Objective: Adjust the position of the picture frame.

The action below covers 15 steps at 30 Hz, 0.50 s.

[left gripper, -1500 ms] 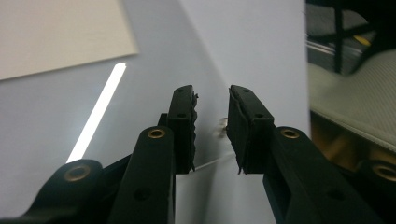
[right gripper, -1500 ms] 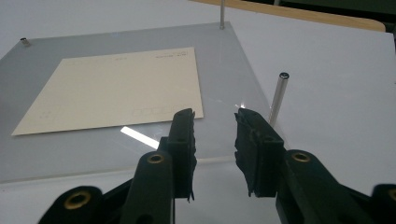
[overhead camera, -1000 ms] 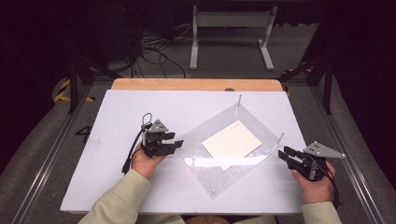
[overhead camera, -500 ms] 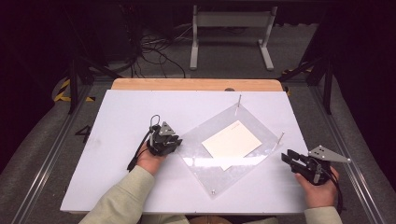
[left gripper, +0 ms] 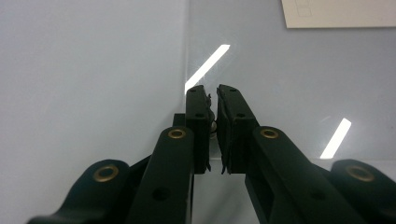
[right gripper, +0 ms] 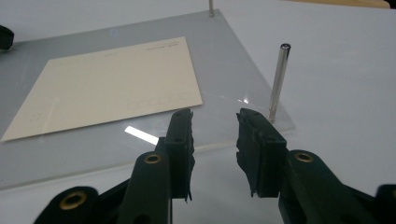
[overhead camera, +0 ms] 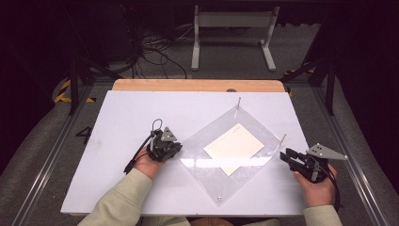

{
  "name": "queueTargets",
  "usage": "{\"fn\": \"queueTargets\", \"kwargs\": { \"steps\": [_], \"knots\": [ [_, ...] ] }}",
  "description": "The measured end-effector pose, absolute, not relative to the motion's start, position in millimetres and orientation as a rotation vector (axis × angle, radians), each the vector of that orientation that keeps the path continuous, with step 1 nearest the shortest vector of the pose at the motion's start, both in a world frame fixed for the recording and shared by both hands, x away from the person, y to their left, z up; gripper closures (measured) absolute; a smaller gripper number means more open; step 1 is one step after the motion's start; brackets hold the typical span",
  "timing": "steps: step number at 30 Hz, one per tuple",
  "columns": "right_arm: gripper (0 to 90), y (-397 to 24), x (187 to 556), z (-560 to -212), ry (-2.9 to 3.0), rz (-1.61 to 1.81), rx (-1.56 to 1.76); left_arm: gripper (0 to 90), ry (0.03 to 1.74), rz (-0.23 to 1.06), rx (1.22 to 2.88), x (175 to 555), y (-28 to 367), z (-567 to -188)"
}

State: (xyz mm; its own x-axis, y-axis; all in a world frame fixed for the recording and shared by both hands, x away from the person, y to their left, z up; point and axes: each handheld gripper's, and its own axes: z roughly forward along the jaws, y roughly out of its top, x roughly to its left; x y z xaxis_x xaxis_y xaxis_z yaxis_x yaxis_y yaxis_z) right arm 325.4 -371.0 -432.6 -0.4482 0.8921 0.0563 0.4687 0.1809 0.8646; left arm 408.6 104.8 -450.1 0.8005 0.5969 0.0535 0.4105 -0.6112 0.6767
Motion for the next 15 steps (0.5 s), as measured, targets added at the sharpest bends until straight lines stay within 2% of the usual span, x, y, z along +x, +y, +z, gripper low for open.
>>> {"fn": "queueTargets", "kwargs": {
  "steps": [3, 9, 13, 15],
  "knots": [
    [61.2, -370, 340, -429, 1.983, 1.2, 1.311, 83.1, 0.735, 0.364, 2.316, 408, 105, -450],
    [60.7, -367, 369, -436, 1.922, 1.064, 1.465, 83.2, 0.735, 0.35, 2.309, 408, 107, -450],
    [65.6, -364, 382, -438, 1.933, 1.045, 1.449, 83.2, 0.738, 0.339, 2.306, 408, 107, -450],
    [73.3, -360, 386, -437, 1.931, 1.011, 1.404, 83.2, 0.746, 0.332, 2.302, 408, 107, -451]
  ]
}}
